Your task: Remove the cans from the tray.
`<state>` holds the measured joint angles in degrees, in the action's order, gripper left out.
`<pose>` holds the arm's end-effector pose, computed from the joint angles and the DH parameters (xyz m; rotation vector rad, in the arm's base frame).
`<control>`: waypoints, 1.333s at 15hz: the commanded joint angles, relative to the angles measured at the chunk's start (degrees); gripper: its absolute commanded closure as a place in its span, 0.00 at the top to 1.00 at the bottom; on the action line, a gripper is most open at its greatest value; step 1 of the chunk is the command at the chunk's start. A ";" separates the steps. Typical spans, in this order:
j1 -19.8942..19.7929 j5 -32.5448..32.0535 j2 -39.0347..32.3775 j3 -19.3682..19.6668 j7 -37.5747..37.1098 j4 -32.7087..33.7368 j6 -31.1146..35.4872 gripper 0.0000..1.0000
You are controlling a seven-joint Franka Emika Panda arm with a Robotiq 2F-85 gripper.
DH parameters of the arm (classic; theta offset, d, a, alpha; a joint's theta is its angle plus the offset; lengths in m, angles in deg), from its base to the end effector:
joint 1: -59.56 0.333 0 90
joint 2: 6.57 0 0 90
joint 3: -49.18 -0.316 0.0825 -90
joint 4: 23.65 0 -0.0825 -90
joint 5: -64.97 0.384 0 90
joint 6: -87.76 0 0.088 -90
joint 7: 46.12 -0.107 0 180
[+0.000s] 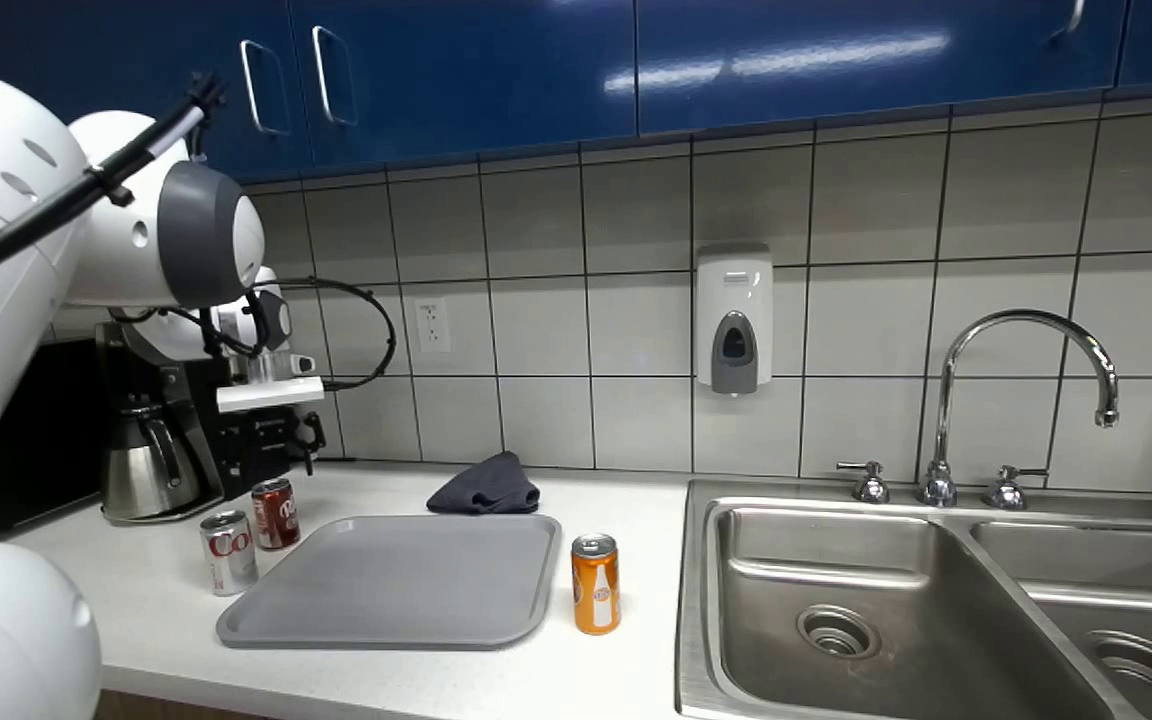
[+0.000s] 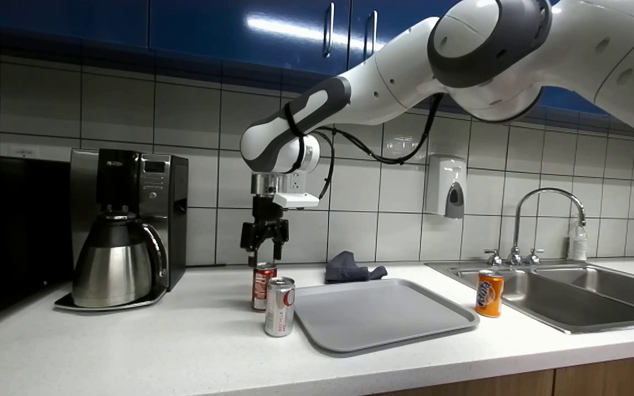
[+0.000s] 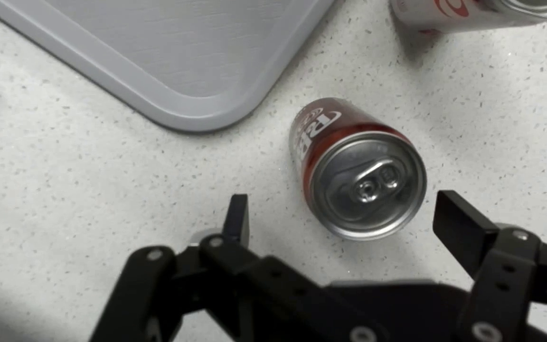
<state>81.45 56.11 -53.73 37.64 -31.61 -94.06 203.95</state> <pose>0.6538 0.3729 0.2812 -2.8595 -1.2825 0.0154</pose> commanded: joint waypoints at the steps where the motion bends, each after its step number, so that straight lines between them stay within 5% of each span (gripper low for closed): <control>1: -2.27 1.68 5.49 -1.26 2.56 -4.94 0.45 1.00; 20: -17.20 11.04 30.28 -0.38 7.11 -44.94 19.28 1.00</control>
<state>66.97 64.31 -28.97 37.34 -26.99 -130.93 219.91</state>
